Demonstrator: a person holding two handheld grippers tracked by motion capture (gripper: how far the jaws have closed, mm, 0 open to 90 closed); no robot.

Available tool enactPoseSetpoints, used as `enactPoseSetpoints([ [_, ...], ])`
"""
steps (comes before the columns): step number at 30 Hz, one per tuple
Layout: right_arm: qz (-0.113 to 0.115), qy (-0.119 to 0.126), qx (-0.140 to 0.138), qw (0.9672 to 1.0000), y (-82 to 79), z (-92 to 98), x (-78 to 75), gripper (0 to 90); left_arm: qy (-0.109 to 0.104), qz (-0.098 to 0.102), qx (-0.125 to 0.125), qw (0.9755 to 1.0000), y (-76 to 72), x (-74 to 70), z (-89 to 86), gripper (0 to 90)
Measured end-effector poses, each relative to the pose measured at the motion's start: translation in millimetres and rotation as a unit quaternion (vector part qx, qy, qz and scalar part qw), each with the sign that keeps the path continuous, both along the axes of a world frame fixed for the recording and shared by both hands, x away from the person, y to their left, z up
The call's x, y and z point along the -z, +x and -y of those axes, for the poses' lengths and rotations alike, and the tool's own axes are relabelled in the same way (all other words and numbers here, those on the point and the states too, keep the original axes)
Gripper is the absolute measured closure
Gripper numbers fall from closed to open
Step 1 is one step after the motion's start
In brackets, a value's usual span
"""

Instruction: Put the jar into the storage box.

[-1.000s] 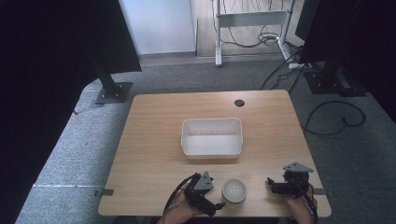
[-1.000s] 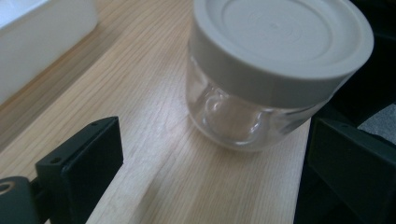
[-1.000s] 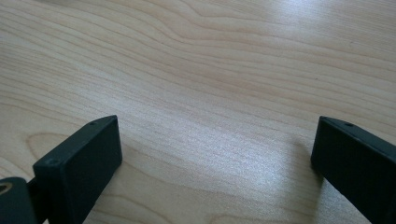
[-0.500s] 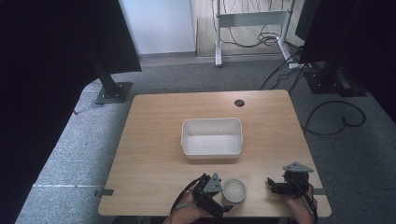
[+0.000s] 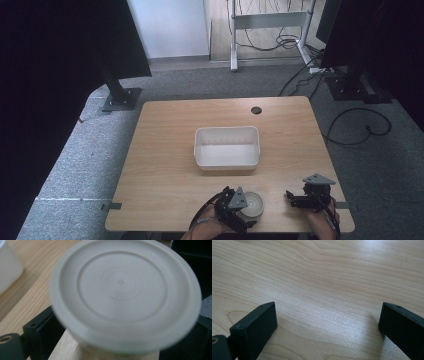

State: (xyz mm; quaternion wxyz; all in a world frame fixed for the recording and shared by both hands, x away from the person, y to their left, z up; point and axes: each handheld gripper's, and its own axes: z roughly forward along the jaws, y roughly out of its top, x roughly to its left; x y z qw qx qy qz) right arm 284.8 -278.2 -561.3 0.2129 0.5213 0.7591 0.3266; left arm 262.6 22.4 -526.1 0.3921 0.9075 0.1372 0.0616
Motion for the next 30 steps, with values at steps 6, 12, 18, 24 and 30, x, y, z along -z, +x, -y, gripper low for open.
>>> enactPoseSetpoints([
  [6, 0.000, 0.000, -0.001, 1.0000, 0.0, 0.0, 0.0, 1.6, 0.011, 0.009, -0.003, 0.9999, 0.9, 5.8, 7.6, 8.5],
  [12, 0.000, 0.000, -0.001, 1.0000, 0.0, 0.0, 0.0, 1.5, 0.017, 0.021, -0.007, 0.9996, -2.0, 4.3, 10.1, 10.1],
  [18, 0.000, 0.000, -0.003, 1.0000, -0.2, -0.1, -0.1, 1.6, 0.009, 0.014, -0.014, 0.9998, 1.6, -0.5, 8.2, 10.2],
  [24, 0.000, 0.000, -0.003, 1.0000, -0.2, -0.1, -0.1, 1.6, 0.008, 0.014, -0.020, 0.9997, 5.9, -6.2, 5.5, 10.2],
  [30, 0.000, 0.000, -0.003, 1.0000, -0.2, -0.1, 0.0, 1.6, 0.007, 0.016, -0.025, 0.9995, 9.3, -10.1, 2.8, 10.2],
])
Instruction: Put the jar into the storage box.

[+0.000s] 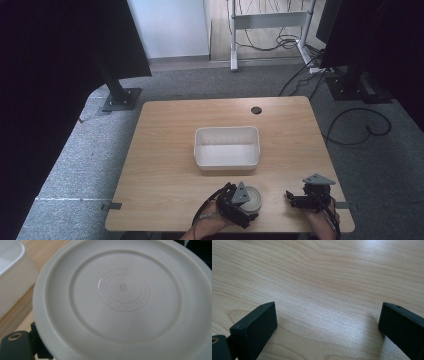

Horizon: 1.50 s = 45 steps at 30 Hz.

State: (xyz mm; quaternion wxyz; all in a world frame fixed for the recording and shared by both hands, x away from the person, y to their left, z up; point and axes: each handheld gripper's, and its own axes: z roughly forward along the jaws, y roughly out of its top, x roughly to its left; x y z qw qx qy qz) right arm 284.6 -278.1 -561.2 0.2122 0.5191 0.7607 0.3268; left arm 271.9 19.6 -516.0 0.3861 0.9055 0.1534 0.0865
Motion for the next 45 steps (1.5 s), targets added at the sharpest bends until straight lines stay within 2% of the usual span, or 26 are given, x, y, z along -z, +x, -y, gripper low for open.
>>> enactPoseSetpoints([
  [34, 0.000, 0.000, 0.000, 1.0000, 0.0, 0.0, 0.0, 1.6, -0.011, -0.005, -0.023, 0.9997, 24.2, -20.6, -10.2, 10.2],
  [45, 0.000, 0.000, 0.000, 1.0000, 0.0, 0.0, 0.0, 1.6, -0.014, 0.004, -0.035, 0.9993, 33.2, -29.3, -15.2, 10.2],
])
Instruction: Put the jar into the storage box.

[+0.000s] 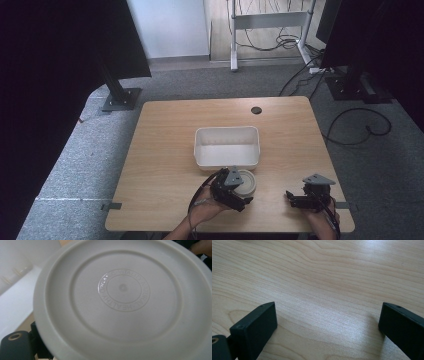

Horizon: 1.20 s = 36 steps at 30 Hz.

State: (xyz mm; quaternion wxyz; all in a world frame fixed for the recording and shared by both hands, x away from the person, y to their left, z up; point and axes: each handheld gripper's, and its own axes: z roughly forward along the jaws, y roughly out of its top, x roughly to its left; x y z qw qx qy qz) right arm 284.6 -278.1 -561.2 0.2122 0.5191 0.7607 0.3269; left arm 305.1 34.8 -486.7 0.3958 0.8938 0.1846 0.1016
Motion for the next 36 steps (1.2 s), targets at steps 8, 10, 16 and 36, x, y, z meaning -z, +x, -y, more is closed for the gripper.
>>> enactPoseSetpoints([
  [8, 0.000, 0.000, 0.000, 1.0000, 0.0, 0.0, 0.0, 1.6, -0.005, 0.007, -0.009, 0.9999, 8.5, -8.8, -5.0, 10.2],
  [10, 0.000, 0.000, 0.000, 1.0000, 0.0, 0.0, 0.0, 1.6, -0.005, 0.007, -0.012, 0.9999, 10.9, -10.4, -6.1, 10.2],
  [16, 0.000, 0.000, 0.000, 1.0000, 0.0, 0.0, 0.0, 1.6, -0.010, 0.008, -0.021, 0.9997, 18.6, -14.1, -9.8, 10.2],
  [36, 0.000, 0.000, 0.000, 1.0000, 0.0, 0.0, 0.0, 1.6, -0.015, 0.019, -0.057, 0.9980, 48.2, -22.6, -19.1, 10.2],
])
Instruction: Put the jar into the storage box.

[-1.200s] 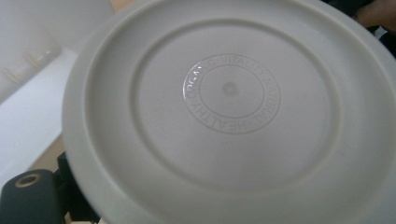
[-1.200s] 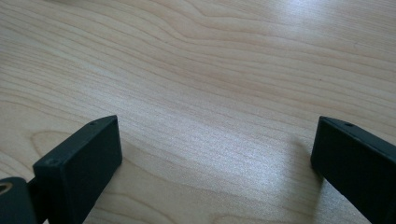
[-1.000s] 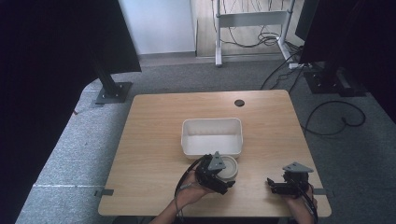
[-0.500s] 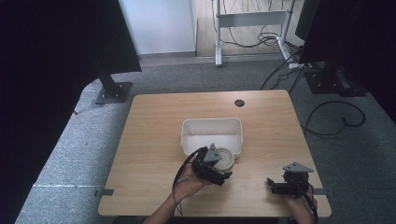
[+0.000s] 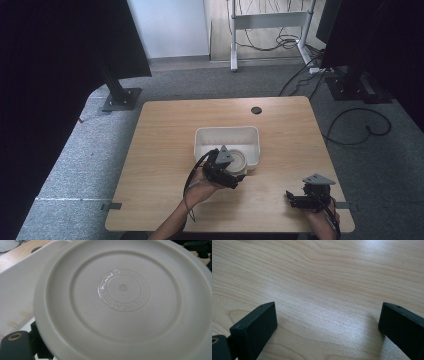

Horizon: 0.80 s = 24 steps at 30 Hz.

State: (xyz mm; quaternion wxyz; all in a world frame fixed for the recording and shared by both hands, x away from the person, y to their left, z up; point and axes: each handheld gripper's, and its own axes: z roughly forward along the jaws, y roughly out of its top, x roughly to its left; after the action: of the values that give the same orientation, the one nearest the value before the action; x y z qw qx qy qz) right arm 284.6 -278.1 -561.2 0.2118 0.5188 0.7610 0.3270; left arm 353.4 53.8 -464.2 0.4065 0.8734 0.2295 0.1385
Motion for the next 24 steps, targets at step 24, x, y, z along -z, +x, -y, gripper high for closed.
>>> enactPoseSetpoints([
  [24, 0.000, 0.000, -0.001, 1.0000, -0.1, 0.0, 0.0, 1.6, 0.006, 0.017, -0.056, 0.9983, 32.7, 4.4, -3.3, 10.2],
])
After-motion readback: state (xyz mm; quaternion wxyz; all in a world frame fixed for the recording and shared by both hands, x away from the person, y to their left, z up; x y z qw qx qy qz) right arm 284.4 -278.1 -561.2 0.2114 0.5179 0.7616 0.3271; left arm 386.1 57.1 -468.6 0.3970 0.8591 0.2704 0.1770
